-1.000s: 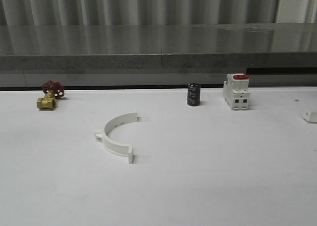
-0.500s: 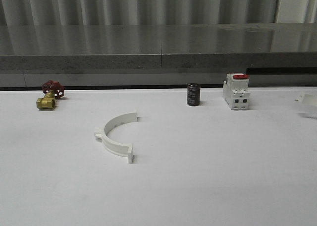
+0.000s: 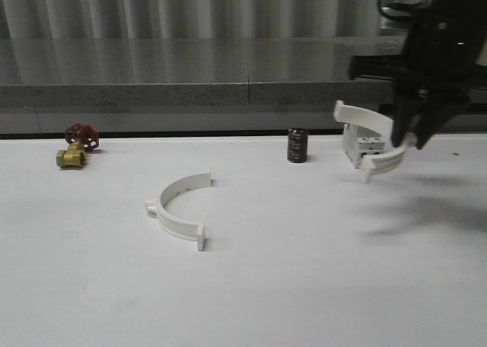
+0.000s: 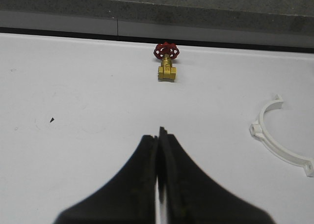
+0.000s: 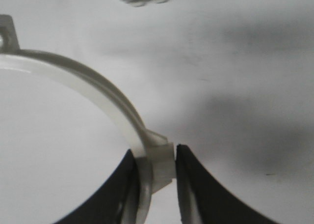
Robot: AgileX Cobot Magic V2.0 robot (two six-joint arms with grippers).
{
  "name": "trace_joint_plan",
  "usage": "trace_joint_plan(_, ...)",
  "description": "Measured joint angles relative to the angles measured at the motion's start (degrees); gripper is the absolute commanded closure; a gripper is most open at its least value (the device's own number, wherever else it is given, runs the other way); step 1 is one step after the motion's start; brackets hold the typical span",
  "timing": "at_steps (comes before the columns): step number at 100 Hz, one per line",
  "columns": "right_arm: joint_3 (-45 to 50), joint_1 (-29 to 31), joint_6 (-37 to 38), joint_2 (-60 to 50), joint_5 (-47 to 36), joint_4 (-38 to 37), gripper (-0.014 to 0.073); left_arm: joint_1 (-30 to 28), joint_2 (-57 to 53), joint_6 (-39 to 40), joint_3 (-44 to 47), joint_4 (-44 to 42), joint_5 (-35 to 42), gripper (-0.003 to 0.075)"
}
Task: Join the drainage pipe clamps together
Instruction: 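Carry the clamp half to the placed half and lower it against it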
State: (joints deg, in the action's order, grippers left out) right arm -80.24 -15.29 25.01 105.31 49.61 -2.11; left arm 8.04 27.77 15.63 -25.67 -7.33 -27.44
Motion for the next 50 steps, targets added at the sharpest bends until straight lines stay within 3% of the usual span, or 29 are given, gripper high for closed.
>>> trace_joint_plan(24,-5.52,-10.91,13.92,6.01,0.21,-7.15,0.0640,0.00,0.00,0.00,0.00,0.00,-0.12,0.0741)
trace_joint_plan(50,-11.57,-17.08,19.64,13.13,1.41,-9.31,0.0640,0.00,0.00,0.00,0.00,0.00,-0.12,0.0741)
